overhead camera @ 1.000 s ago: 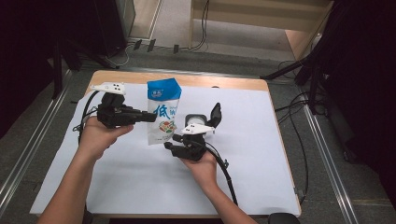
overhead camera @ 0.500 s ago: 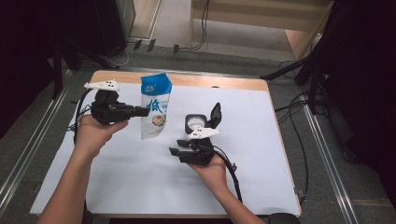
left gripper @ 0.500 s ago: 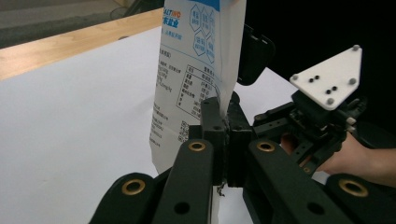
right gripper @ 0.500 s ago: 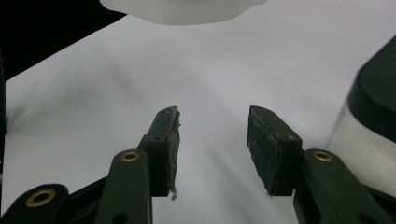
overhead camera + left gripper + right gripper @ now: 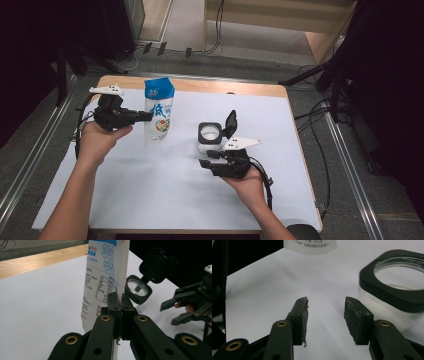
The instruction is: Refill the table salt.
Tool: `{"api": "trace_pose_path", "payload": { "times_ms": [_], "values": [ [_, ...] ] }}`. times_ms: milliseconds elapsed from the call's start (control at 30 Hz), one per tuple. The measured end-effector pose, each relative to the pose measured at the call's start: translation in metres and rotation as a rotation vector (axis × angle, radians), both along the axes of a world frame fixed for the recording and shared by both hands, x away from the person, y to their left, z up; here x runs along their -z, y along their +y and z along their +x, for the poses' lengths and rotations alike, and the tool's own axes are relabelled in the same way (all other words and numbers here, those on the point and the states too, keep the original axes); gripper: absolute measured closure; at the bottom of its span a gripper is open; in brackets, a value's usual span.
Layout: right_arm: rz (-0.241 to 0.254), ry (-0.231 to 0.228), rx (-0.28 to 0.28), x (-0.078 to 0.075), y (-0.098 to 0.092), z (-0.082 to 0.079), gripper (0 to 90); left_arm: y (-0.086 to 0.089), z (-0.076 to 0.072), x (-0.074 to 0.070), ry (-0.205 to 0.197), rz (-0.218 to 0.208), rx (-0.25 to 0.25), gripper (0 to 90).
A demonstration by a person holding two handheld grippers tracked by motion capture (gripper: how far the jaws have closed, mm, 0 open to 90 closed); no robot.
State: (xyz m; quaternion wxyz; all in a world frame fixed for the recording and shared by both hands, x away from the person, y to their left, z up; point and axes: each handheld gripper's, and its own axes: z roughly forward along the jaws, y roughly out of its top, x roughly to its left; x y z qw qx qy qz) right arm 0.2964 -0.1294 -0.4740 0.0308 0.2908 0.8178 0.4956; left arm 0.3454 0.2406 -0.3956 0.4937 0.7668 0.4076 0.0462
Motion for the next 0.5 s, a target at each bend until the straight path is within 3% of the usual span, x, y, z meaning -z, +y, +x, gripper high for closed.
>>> {"api": "trace_pose_path", "payload": {
  "times_ms": [200,333,500],
  "values": [
    [-0.004,0.001,0.027,0.001,-0.017,0.001,55.0,0.007,0.012,0.012,0.022,-0.015,-0.035,90.0],
    [-0.004,0.021,0.032,0.005,-0.021,0.003,54.9,0.006,0.019,0.02,0.021,0.026,-0.063,90.0],
    [-0.008,0.031,0.057,0.009,-0.023,0.005,54.9,0.008,0.025,0.028,0.036,0.029,-0.074,90.0]
  ]
}}
